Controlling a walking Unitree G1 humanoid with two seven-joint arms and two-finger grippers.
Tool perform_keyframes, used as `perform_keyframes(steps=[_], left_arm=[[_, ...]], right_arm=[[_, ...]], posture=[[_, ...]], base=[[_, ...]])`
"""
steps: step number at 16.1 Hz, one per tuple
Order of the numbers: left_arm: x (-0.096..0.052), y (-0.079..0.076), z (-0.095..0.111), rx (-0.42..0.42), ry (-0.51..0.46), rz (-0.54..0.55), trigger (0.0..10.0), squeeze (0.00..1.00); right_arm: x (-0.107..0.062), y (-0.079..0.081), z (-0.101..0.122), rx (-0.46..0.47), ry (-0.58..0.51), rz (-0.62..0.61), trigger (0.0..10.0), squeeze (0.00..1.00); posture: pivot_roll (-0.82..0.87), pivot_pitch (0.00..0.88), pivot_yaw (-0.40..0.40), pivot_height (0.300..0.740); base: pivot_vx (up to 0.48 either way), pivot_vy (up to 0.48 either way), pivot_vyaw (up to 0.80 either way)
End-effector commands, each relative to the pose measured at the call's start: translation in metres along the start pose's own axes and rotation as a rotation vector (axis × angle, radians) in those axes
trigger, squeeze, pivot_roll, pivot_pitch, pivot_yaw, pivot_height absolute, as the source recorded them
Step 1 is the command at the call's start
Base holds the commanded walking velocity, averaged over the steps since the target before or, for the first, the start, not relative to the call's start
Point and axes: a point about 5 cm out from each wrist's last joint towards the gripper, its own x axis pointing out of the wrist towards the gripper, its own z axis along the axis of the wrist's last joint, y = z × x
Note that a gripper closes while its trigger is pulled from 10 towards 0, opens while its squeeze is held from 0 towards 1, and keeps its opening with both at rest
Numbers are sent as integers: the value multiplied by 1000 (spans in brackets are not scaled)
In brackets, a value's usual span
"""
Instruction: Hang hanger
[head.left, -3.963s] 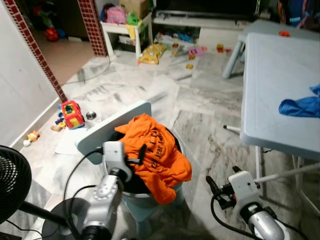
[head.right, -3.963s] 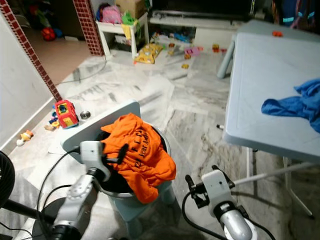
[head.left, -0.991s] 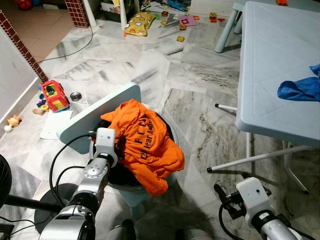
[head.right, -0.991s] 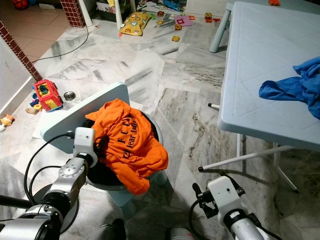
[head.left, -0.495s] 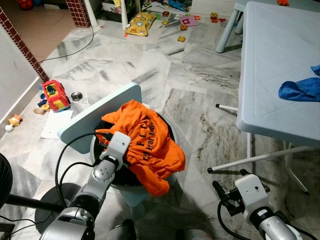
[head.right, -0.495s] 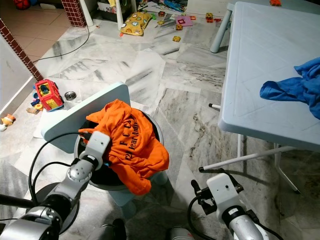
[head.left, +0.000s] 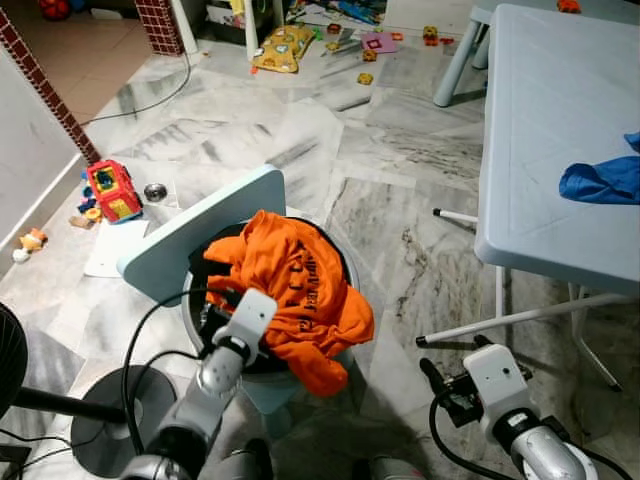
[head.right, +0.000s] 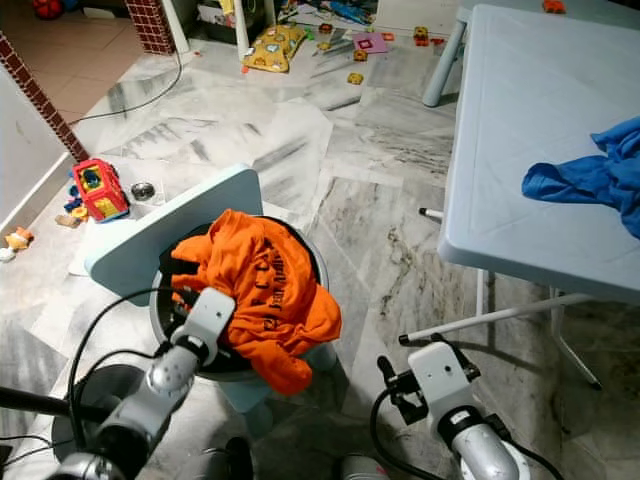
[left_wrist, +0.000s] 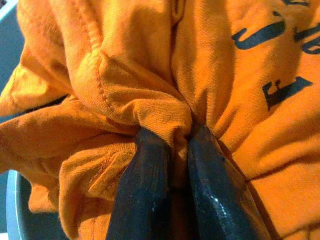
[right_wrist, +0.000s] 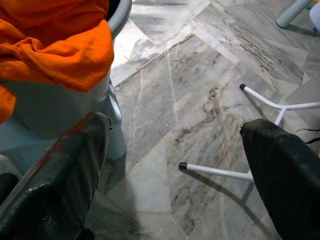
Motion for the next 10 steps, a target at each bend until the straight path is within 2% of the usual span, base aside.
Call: perform_keyframes(steps=[1,2,3,4,5,7,10], left_arm=[[-10,-19,-16,16,69,-65,5059,0],[-12,-21,-19,5,87,-65,7216,0],[-14,-21,-21,-9,102,-58,10000,475],[-15,-19,-23,-35,110,-28,10000,1000],[-16,-18,-23,-58,110,-12,10000,1000],[-21,-8,-21,-108,88,90,10000,1000],[-27,6,-21,-117,66,212,10000,1000]], right_arm=[[0,1,-3,-4,10,1,10000,0],[1,1,-3,-4,8,3,10000,0],[2,1,-2,-5,5,4,10000,0],[3,1,-2,-7,4,6,10000,0],[4,1,-2,-8,2,7,10000,0],[5,1,-1,-12,-3,11,10000,0],[6,3,-1,-16,-7,16,10000,0]], posture=[[-271,196,13,740],[-269,194,12,740],[-267,191,10,740],[-266,189,8,740],[-265,186,7,740],[-263,184,5,740],[-261,181,5,740]], base=[[0,0,0],[0,0,0],[0,0,0],[0,0,0],[0,0,0],[0,0,0],[0,0,0]])
